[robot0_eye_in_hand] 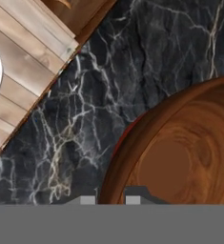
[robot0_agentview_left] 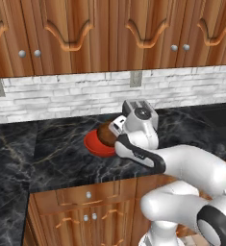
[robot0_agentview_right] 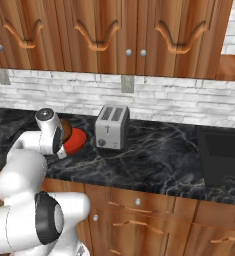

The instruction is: Pick up the bowls on the counter and stack them on top of one another in the open cabinet. Place the smaller bowl on top of the larger bowl.

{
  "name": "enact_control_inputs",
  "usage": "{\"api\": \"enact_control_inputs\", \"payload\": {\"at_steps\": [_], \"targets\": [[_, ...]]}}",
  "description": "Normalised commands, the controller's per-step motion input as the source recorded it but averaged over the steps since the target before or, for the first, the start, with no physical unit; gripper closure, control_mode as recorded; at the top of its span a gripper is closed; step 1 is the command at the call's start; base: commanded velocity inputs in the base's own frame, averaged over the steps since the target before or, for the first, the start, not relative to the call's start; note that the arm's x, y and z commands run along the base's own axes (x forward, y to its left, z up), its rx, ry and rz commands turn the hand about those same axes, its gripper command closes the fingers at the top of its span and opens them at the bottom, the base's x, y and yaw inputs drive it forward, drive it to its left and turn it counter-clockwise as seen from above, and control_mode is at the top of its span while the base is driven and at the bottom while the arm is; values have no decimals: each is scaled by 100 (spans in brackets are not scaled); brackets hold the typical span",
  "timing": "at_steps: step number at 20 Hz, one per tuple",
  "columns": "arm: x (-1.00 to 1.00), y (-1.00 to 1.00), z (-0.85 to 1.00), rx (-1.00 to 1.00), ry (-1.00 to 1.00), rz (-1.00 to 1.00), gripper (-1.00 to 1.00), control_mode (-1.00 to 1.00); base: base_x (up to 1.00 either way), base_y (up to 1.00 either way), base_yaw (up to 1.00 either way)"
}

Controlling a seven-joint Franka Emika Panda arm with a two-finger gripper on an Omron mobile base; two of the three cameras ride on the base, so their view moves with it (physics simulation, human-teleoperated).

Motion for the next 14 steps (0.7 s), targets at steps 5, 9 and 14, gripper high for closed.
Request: {"api": "enact_control_inputs", "payload": {"at_steps": [5,9,14], "targets": [[31,4,-23,0,8,0,100,-100,0,0,0],[30,1,-31,0,5,0,100,-100,0,0,0],[26,7,-30,0,4,0,100,-100,0,0,0]]}}
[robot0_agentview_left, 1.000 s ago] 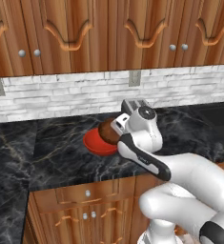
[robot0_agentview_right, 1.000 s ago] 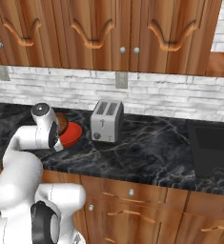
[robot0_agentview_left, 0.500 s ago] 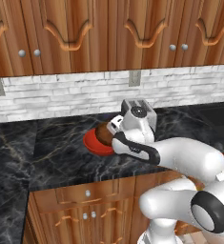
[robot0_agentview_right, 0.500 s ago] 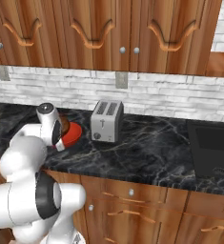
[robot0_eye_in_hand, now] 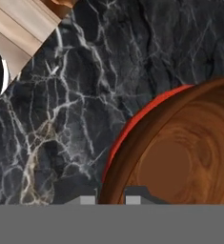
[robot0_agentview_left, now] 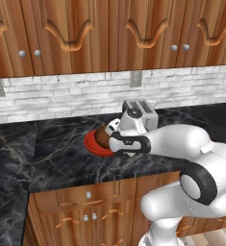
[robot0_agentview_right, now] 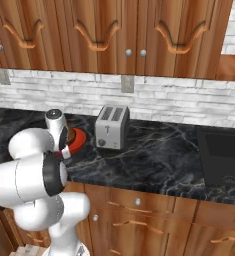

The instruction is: Pick up the bowls on the counter and stack them on top of one another in the open cabinet. Place the smaller bowl on top of the larger bowl.

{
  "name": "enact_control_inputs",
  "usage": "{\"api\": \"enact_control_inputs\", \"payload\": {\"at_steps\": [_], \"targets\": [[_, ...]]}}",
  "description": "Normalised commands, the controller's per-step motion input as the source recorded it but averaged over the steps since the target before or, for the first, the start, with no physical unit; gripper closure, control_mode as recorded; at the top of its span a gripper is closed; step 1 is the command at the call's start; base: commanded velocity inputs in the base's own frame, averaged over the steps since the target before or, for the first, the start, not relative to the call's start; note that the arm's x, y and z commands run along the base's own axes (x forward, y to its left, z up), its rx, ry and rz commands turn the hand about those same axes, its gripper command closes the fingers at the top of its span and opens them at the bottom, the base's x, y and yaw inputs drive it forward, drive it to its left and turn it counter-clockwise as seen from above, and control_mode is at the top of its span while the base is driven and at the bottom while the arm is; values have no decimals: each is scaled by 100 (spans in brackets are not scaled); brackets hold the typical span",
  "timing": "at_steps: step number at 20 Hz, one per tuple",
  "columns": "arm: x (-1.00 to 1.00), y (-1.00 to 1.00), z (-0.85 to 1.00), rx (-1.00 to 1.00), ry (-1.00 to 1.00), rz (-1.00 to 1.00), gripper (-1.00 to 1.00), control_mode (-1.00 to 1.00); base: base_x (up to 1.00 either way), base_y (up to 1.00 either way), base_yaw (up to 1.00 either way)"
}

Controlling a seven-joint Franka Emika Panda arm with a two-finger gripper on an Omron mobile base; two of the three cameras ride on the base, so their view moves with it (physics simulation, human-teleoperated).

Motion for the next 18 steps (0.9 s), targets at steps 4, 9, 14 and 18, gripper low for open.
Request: {"api": "enact_control_inputs", "payload": {"at_steps": [4,9,14,18], "targets": [[29,11,-27,0,4,0,100,-100,0,0,0],[33,10,-22,0,3,0,100,-100,0,0,0],[31,11,-27,-2,3,0,100,-100,0,0,0],[31,10,-31,-3,3,0,100,-100,0,0,0]]}}
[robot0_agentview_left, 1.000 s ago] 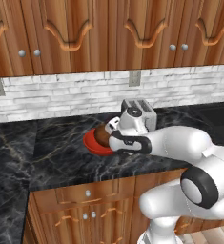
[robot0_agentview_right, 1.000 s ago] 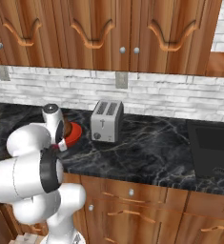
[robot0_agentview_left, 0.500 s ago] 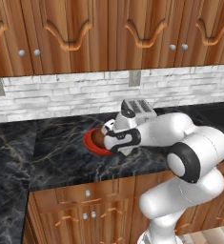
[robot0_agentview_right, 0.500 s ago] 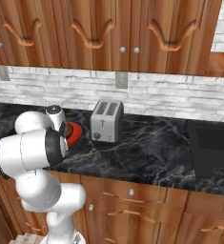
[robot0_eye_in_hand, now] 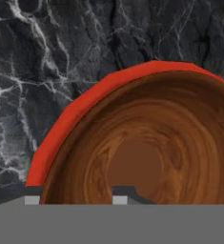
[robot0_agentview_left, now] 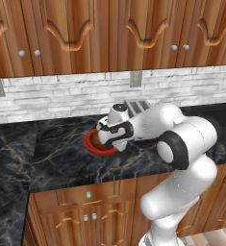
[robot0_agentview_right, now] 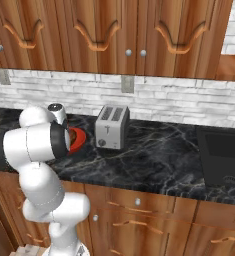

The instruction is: Pick up the bowls on the counter and stack them on top of one another in the open cabinet. Place the smaller bowl on top of the larger bowl.

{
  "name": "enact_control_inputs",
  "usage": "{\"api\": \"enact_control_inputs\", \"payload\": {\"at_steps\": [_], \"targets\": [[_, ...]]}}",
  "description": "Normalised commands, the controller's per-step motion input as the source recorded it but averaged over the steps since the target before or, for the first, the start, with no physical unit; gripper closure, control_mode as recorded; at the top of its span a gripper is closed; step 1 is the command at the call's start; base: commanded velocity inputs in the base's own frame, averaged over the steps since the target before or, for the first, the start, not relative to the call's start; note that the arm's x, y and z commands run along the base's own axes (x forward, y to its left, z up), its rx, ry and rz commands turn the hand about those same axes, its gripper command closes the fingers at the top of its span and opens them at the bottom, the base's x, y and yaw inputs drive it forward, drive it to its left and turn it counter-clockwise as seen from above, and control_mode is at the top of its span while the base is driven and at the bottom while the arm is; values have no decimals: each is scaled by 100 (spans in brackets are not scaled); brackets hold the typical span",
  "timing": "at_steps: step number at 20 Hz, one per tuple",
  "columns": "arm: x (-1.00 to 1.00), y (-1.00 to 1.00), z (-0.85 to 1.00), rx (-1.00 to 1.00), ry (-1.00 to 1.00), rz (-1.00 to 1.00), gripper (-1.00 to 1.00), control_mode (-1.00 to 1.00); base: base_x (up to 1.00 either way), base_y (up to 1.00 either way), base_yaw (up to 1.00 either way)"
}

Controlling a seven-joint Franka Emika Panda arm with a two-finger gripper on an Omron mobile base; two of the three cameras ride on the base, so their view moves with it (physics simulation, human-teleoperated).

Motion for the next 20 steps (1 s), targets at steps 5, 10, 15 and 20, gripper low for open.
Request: {"api": "enact_control_inputs", "payload": {"at_steps": [5,10,15,20], "targets": [[14,13,-25,0,0,0,100,-100,0,0,0],[-17,0,-3,0,0,0,-100,-100,0,0,0],[-43,-14,5,2,-1,0,-100,-100,0,0,0],[-49,-25,30,9,0,0,-100,-100,0,0,0]]}}
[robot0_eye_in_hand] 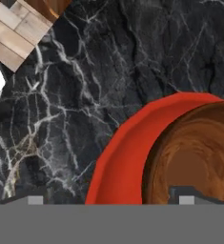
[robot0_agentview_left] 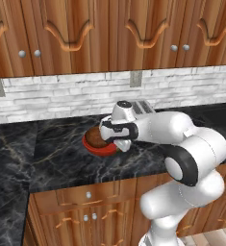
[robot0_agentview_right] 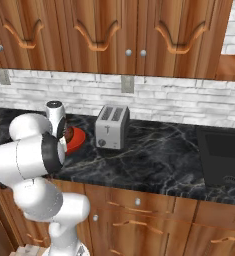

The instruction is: Pick up the bowls on the counter and stack them on top of one another in the open cabinet. Place the smaller bowl on top of the larger bowl.

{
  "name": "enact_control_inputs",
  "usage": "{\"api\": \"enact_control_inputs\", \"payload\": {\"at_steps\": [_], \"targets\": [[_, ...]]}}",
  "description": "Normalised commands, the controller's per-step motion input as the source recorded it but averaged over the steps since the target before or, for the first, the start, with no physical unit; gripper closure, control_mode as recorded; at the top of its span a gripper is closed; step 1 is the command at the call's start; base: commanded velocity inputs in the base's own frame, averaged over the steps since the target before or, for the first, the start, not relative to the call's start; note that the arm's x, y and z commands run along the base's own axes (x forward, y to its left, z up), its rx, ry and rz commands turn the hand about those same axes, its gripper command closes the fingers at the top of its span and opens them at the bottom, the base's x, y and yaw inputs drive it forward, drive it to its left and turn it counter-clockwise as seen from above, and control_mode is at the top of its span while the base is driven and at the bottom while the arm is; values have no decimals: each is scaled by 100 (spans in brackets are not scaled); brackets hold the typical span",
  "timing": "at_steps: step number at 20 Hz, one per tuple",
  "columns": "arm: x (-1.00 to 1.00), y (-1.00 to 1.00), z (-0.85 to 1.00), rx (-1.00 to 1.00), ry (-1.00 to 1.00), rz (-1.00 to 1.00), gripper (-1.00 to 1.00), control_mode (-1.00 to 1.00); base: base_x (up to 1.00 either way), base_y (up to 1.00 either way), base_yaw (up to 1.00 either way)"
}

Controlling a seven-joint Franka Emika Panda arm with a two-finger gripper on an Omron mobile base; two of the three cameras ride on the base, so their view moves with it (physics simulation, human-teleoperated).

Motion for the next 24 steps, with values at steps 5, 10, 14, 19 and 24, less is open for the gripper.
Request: {"api": "enact_control_inputs", "payload": {"at_steps": [5,10,14,19,24], "targets": [[-49,-16,22,7,0,0,-100,-100,0,0,0],[-33,-3,0,0,0,1,-100,-100,0,0,0],[-45,-32,0,0,0,0,-100,-100,0,0,0],[-18,-44,2,0,1,0,-100,-100,0,0,0],[12,-25,0,1,0,3,-100,-100,0,0,0]]}}
